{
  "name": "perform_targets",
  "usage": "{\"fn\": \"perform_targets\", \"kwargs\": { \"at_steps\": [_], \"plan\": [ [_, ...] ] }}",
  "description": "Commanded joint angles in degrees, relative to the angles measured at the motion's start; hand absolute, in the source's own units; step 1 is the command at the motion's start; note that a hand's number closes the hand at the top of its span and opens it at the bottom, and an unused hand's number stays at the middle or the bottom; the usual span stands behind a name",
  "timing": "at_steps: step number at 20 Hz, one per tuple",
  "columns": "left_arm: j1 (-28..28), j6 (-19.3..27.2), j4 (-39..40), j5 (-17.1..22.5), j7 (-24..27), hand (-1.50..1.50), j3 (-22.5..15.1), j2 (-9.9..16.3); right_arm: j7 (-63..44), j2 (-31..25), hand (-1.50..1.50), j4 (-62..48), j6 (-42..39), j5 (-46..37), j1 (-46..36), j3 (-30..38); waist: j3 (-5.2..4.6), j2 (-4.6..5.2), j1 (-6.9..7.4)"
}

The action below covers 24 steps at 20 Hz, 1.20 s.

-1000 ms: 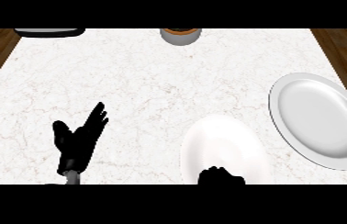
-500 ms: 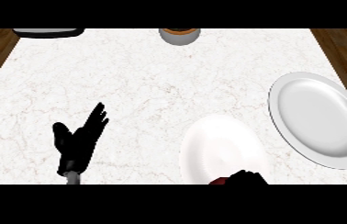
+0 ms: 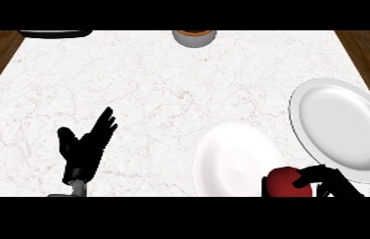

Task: Pick the tomato from the plate and place it in the plate

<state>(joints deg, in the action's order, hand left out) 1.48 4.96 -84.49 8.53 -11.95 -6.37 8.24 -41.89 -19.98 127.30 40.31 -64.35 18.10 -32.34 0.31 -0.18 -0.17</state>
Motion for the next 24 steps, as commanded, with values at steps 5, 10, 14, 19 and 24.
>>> {"fn": "perform_targets", "kwargs": {
  "at_steps": [5,10,14,19,24],
  "plan": [
    [0.1,0.0,1.0,-0.5,-0.1,0.0,-0.4,-1.1,11.3,-7.9,1.5,-15.8,14.5,19.1,-4.4,18.2,-0.12,0.32,0.25],
    [1.1,-0.9,-0.8,-0.1,-2.0,0.0,0.1,0.3,19.5,-14.9,1.5,-26.6,12.1,37.5,-13.7,27.4,-0.11,0.31,1.08],
    [-1.3,-0.8,3.3,-0.8,-0.8,0.0,-0.2,-1.4,32.4,-14.4,1.5,-39.5,10.4,48.4,-19.6,29.8,-0.15,0.42,0.75],
    [-2.1,-1.2,1.9,0.3,-2.6,0.0,1.7,0.0,47.9,-15.9,1.5,-53.0,0.9,61.0,-25.3,38.5,-0.12,0.44,0.89],
    [-0.1,-2.2,1.8,-0.4,-0.3,0.0,-0.2,-1.1,41.3,-19.5,-1.5,-67.6,-7.5,56.2,-27.6,34.7,-0.24,0.86,2.3]
  ]
}}
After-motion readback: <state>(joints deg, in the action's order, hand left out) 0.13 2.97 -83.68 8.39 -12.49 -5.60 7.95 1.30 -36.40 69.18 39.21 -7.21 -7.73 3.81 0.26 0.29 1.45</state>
